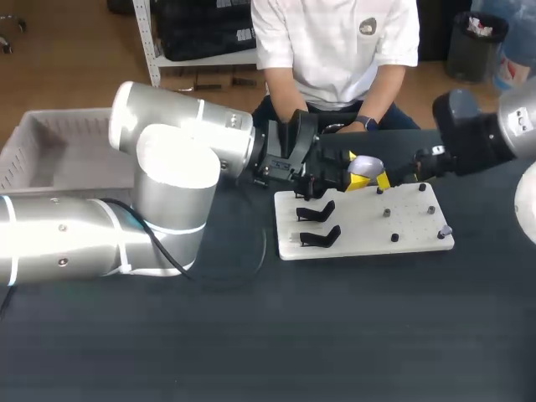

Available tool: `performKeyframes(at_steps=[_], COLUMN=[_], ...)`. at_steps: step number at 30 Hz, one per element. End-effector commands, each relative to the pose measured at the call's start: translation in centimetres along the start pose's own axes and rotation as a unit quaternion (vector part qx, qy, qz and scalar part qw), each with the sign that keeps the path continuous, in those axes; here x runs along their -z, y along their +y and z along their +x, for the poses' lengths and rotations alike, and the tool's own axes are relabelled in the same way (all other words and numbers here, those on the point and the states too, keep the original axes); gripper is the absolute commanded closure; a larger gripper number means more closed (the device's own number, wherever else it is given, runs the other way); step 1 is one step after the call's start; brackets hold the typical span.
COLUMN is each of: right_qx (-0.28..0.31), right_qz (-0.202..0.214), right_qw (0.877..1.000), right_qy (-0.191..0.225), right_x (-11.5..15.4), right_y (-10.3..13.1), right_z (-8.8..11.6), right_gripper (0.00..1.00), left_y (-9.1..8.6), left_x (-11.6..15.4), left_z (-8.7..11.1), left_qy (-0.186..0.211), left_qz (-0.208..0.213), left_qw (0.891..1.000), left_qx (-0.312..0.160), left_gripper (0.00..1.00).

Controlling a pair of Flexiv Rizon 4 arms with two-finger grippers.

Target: Pick up each earbud case from the left stands, insert the matching earbuds, close the lid, and place the case in the box.

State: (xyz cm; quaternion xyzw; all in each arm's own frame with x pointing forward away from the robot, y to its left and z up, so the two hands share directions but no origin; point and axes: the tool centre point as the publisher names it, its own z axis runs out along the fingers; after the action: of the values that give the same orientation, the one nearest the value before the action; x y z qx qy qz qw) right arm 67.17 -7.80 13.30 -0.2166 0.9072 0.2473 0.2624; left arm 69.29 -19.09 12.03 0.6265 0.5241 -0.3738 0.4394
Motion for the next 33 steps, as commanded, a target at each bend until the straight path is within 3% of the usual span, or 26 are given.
performKeyframes(at_steps=[1,20,28,33], right_qx=[0.002,0.01,0.008,0.007], right_qz=[-0.014,-0.005,0.04,0.076], right_qw=[1.0,1.0,0.999,0.997], right_qy=[0.003,-0.006,0.001,0.011], right_x=[-0.5,0.0,1.8,3.4], right_y=[-0.2,-0.8,-2.3,-3.4], right_z=[-0.6,-1.8,-1.3,-0.5], right_gripper=[0.0,0.0,0.0,0.0], left_y=[-0.1,-1.3,-1.6,-0.9], left_x=[-0.3,0.1,1.2,2.0], left_z=[0.1,0.4,-0.5,-1.5], left_qy=[0.001,-0.014,-0.066,-0.114], left_qz=[0.002,0.009,-0.011,-0.019], left_qw=[1.0,1.0,0.997,0.99], left_qx=[-0.003,0.004,0.026,0.074], left_gripper=[1.0,1.0,1.0,1.0])
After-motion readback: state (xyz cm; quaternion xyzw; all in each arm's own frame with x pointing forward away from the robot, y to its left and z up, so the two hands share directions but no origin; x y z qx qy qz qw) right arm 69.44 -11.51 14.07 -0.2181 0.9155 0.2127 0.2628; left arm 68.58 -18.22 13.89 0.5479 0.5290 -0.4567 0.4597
